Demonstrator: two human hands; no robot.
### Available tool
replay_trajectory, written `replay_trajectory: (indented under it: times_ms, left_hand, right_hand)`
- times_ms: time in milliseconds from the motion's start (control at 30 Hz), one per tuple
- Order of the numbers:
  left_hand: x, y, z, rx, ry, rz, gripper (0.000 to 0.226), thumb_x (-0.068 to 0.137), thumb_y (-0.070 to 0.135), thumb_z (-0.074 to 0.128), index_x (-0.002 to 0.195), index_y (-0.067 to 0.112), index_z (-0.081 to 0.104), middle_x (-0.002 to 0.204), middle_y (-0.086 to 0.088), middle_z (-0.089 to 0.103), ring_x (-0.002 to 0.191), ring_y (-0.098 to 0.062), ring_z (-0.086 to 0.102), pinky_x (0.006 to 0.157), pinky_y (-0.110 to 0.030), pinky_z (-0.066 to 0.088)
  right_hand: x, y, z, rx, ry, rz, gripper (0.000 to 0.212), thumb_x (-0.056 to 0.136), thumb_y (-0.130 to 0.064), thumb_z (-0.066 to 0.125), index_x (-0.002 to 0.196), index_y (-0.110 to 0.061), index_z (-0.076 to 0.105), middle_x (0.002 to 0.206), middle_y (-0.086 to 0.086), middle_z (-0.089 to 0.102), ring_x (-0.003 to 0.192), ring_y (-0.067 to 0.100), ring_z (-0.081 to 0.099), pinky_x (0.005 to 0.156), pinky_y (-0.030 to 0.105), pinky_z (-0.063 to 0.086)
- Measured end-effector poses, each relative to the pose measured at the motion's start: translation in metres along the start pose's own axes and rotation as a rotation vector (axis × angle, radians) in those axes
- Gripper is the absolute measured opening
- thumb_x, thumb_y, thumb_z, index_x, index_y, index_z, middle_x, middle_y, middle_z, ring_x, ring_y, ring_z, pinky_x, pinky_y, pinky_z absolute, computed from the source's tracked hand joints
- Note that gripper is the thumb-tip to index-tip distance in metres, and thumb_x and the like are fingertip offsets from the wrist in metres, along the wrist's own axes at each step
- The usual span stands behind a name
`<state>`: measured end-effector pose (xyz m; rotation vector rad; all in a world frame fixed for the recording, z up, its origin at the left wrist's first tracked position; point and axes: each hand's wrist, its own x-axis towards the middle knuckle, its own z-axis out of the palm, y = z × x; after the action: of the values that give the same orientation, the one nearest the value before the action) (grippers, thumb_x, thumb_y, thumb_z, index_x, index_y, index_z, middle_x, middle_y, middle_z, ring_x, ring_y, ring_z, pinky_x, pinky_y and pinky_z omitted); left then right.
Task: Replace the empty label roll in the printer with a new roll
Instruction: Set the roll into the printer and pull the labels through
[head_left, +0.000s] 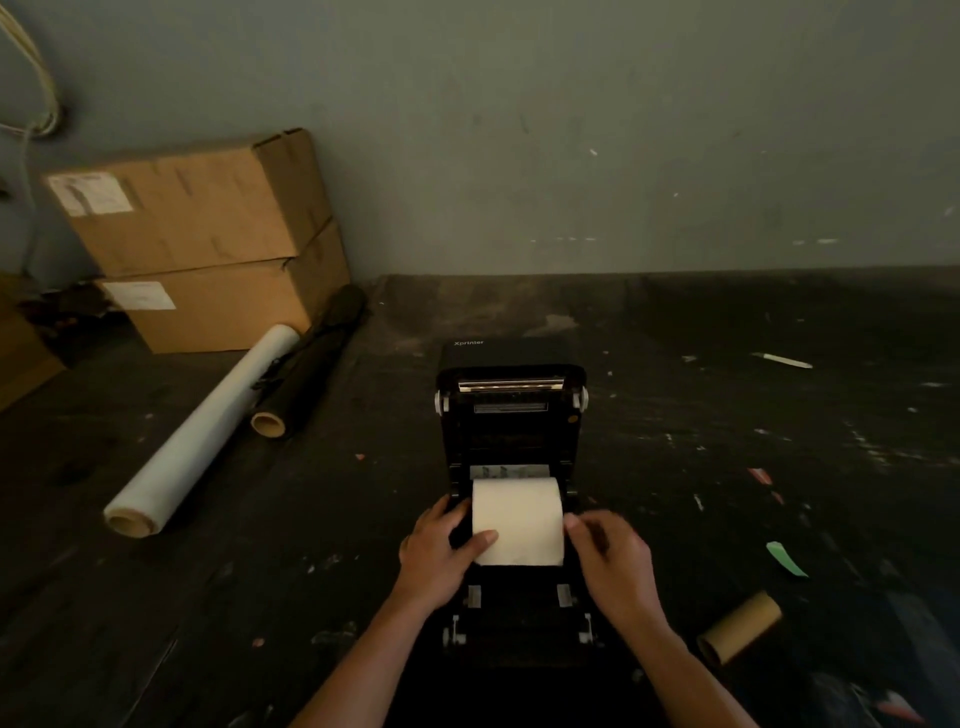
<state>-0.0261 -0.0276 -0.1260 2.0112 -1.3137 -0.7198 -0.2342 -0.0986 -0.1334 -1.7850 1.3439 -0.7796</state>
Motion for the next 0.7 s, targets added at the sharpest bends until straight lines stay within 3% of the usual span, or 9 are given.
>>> replay_trajectory:
  times_ms: [133, 267, 567, 700]
  left_hand:
    - [0.000, 0.002, 0.002, 0.023, 0.036, -0.006, 0.061, 0.087, 0.049, 0.061, 0.141, 0.029, 0.043, 0.153, -0.002, 0.034, 0.140, -0.023, 0.031, 0.111, -0.050, 0.030]
    - [-0.002, 0.007, 0.002, 0.052, 0.054, 0.041, 0.052, 0.087, 0.047, 0.062, 0.135, 0.029, 0.051, 0.139, 0.002, 0.048, 0.128, -0.023, 0.045, 0.103, -0.050, 0.039]
    - [-0.005, 0.012, -0.005, 0.164, 0.033, 0.062, 0.053, 0.087, 0.050, 0.059, 0.135, 0.030, 0.050, 0.142, 0.002, 0.046, 0.128, -0.020, 0.043, 0.105, -0.052, 0.036]
    - [-0.012, 0.010, -0.006, 0.153, 0.151, 0.053, 0.054, 0.085, 0.047, 0.064, 0.131, 0.021, 0.053, 0.130, -0.001, 0.051, 0.119, -0.019, 0.050, 0.103, -0.046, 0.041]
  right_hand:
    - [-0.011, -0.004, 0.002, -0.079, -0.151, 0.043, 0.017, 0.083, -0.041, 0.065, 0.091, -0.040, 0.050, 0.086, -0.015, 0.061, 0.076, -0.005, 0.062, 0.059, 0.009, 0.046]
    - [-0.012, -0.007, 0.002, -0.066, -0.145, 0.094, 0.012, 0.084, -0.036, 0.066, 0.089, -0.034, 0.055, 0.087, -0.010, 0.063, 0.078, 0.000, 0.062, 0.062, 0.012, 0.047]
    - [-0.011, -0.021, 0.003, -0.027, -0.095, 0.203, 0.015, 0.083, -0.034, 0.068, 0.090, -0.028, 0.056, 0.088, -0.008, 0.063, 0.076, 0.001, 0.060, 0.056, 0.011, 0.040]
    - [-0.017, -0.025, 0.002, 0.061, -0.087, 0.212, 0.016, 0.083, -0.032, 0.068, 0.092, -0.030, 0.056, 0.089, -0.009, 0.064, 0.077, -0.001, 0.061, 0.057, 0.011, 0.042]
